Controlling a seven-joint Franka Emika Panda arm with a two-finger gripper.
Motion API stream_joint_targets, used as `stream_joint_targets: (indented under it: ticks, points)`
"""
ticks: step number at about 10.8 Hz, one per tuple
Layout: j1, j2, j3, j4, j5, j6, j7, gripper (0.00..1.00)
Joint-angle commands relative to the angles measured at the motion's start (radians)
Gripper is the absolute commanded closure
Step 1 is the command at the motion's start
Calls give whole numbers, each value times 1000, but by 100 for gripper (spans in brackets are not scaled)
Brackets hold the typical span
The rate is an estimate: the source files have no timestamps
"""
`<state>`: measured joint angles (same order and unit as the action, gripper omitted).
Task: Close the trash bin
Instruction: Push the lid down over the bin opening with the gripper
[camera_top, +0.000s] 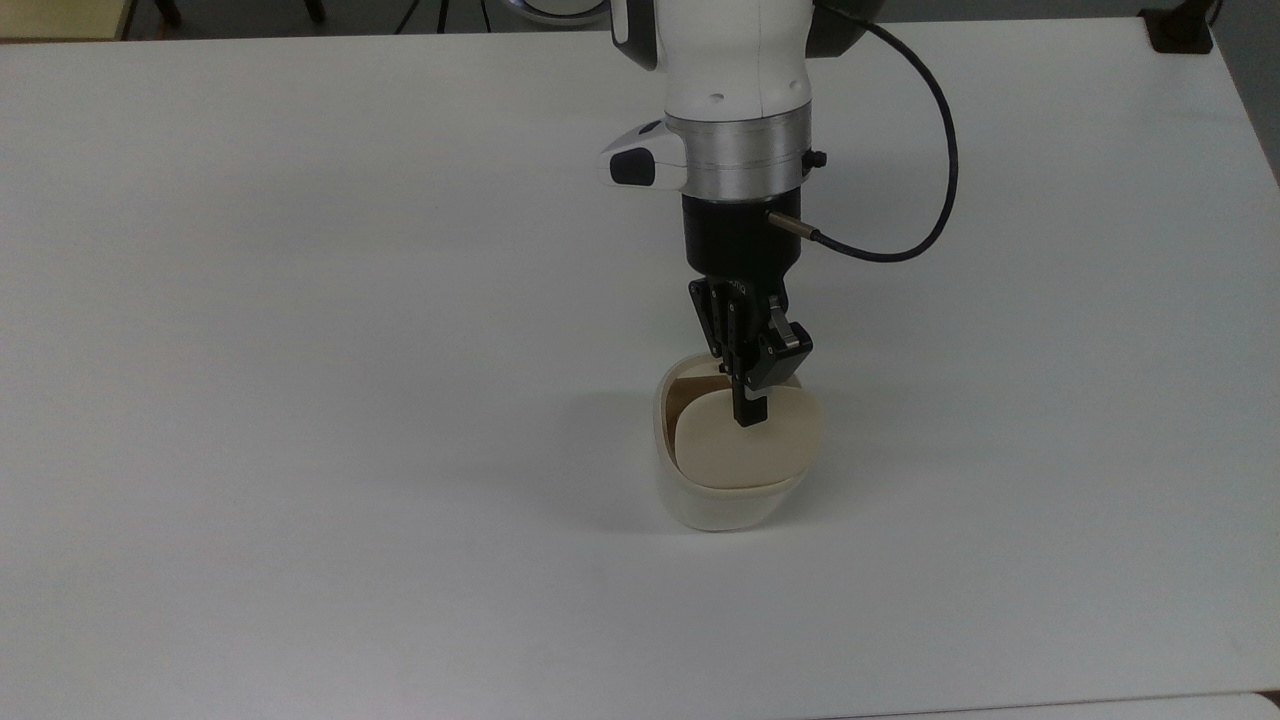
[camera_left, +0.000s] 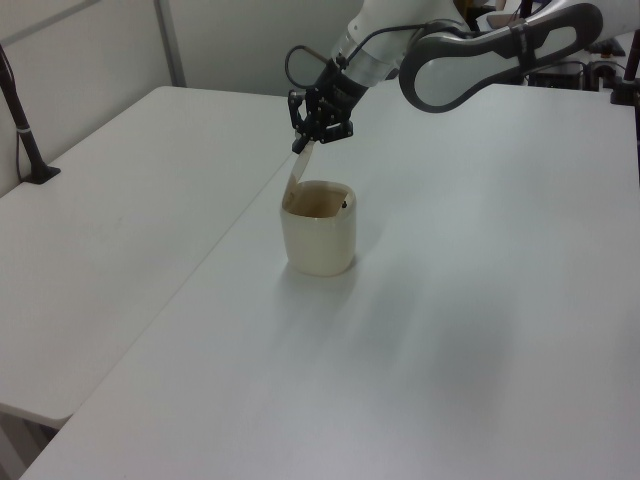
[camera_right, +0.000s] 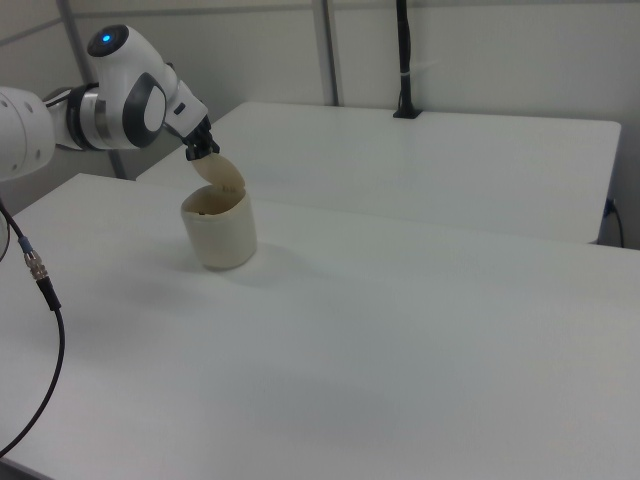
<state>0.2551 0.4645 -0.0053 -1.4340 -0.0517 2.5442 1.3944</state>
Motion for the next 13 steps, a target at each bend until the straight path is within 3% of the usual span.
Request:
stream_joint_targets:
  ticks: [1, 13]
  points:
    - [6, -46, 4, -81, -13, 7, -32, 100]
    - [-2, -63, 39, -186, -13, -84, -166, 100]
